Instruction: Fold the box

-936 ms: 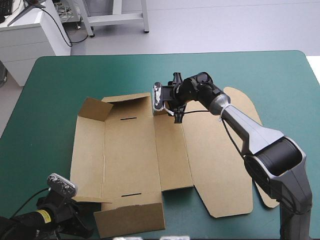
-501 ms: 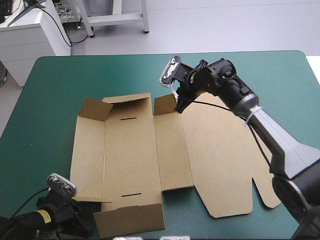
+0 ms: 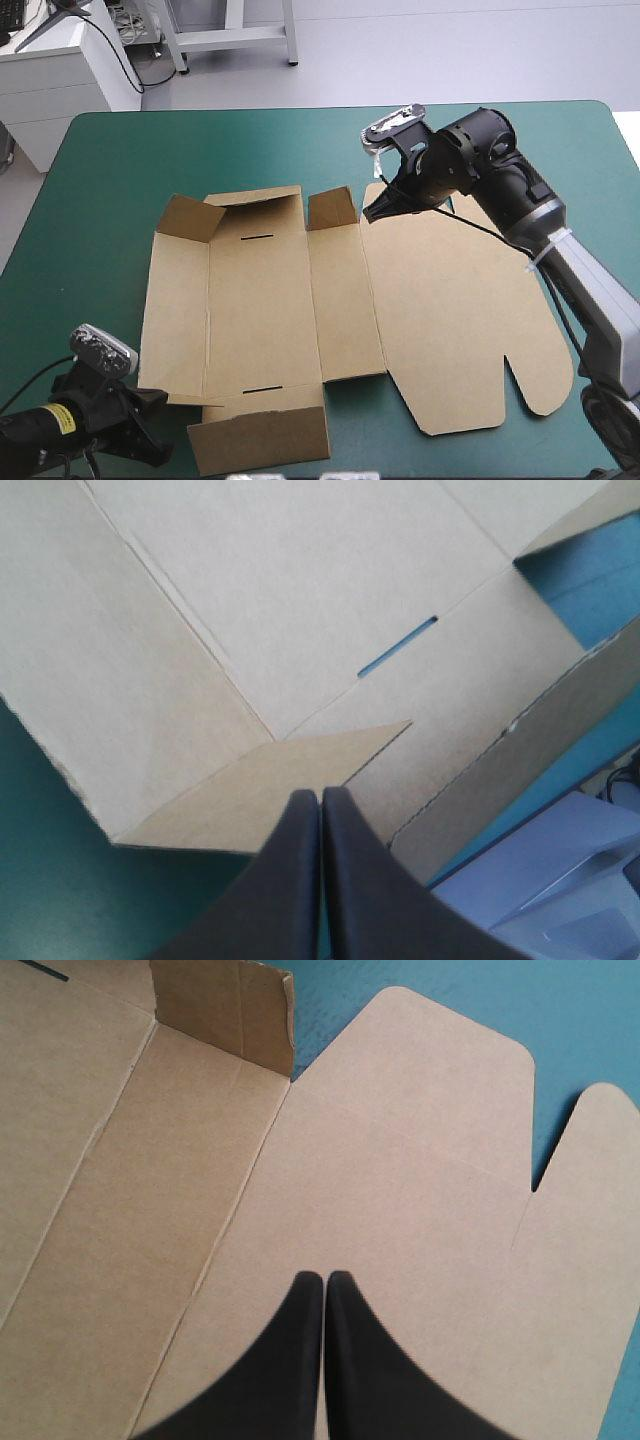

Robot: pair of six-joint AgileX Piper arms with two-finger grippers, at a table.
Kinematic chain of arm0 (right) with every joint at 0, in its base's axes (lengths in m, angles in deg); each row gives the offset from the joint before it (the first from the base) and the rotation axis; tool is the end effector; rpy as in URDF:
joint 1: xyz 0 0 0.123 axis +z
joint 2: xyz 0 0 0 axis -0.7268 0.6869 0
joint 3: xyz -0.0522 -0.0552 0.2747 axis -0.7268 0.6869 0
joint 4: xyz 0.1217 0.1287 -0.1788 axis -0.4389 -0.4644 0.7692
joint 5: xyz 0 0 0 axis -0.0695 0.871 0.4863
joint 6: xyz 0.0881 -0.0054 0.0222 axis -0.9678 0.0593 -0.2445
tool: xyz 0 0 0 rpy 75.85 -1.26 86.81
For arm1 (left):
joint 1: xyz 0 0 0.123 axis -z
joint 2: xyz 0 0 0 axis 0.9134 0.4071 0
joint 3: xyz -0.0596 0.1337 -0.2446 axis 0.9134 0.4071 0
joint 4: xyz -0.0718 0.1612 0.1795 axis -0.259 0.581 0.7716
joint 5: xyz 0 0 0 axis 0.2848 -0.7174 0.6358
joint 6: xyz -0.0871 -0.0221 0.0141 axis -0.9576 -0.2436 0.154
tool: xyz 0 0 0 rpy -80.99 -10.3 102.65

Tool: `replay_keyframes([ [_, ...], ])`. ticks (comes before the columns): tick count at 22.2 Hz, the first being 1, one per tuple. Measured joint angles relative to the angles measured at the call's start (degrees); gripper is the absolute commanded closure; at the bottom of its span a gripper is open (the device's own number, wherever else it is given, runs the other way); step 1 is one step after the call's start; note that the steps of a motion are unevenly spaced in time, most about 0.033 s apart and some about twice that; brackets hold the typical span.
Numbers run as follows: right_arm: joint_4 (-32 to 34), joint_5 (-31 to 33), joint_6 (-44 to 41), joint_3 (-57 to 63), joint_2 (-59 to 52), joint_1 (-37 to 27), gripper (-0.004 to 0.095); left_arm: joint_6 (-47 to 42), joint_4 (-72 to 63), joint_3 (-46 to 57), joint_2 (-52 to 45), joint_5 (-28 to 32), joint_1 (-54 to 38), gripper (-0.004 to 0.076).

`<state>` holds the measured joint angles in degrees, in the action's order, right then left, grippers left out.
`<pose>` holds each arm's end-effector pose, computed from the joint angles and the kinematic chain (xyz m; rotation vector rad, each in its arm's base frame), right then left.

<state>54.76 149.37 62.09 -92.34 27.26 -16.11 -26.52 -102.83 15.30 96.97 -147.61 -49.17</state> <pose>0.3012 0.1683 0.4116 -0.6951 2.4581 0.0782 0.0524 -0.0385 0.3228 0.6347 2.4087 -0.3646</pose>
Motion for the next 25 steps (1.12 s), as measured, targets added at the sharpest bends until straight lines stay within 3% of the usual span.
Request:
replay_keyframes([
  [6, 0.00, 0.00, -7.77, 2.91, -0.73, 0.00, 0.0921, -0.07, 4.40, -14.85, 10.57, -0.95, 0.00, 0.0732],
  [10, 1.15, -0.11, -11.22, 11.91, -6.14, 0.00, 0.0921, -0.25, 5.22, -20.66, 20.42, -0.95, 0.00, 0.0732],
  [18, 4.07, -0.62, -11.75, 33.78, -26.67, 0.00, 0.0922, -0.27, 5.38, -21.93, 31.34, 6.02, 0.00, 0.0732],
  [25, 2.47, -5.27, -11.75, 45.63, -41.10, 0.00, 0.0922, -5.36, 4.34, -22.06, 34.68, 4.86, 0.00, 0.0731],
])
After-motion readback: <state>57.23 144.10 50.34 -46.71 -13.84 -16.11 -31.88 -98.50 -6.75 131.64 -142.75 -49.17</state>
